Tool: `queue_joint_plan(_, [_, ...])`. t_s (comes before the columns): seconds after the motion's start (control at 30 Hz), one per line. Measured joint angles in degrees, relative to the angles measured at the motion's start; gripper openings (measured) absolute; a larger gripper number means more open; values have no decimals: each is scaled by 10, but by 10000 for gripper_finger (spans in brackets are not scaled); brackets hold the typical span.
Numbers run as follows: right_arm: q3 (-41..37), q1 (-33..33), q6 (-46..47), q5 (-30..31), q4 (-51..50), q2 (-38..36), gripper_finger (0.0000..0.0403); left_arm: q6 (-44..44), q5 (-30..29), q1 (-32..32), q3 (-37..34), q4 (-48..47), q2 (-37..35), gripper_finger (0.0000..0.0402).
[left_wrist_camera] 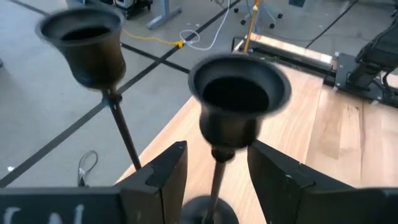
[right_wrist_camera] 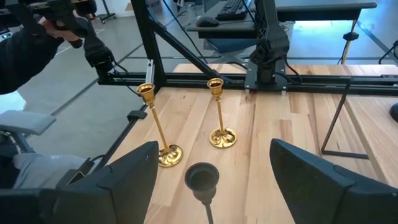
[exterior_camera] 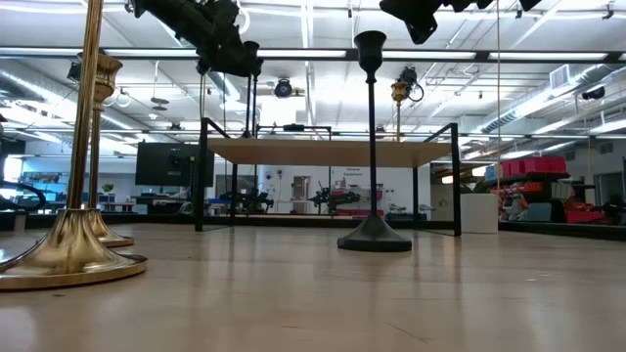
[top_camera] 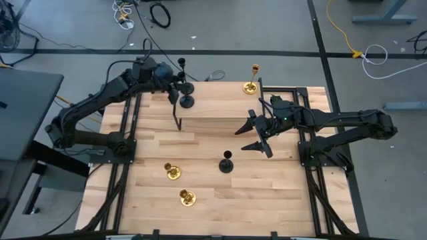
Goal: Pick & Place candle stick holders
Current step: Put the black candle holder on the shelf aligned with the black candle holders
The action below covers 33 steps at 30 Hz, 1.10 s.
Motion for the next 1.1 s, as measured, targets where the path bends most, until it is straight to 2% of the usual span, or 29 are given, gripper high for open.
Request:
queue_joint_plan(0.33, [0, 0, 2, 0, -3, 0, 304, 2, 12, -3, 0, -19, -48, 190])
queue_joint_plan(0.53, [0, 0, 2, 0, -3, 0, 304, -13, 47, -10, 0, -88, -91, 190])
queue_joint_plan(0.67, [0, 0, 3, 0, -3, 0, 304, -13, 73, -37, 0, -134, -121, 190])
queue_joint_plan(0.87, [0, 0, 3, 0, -2, 0, 304, -43, 101, -151, 0, -162, -137, 190])
queue_joint_plan(1.1, [0, 0, 4, 0, -2, 0, 304, -77, -22, -359, 0, -143, -107, 190])
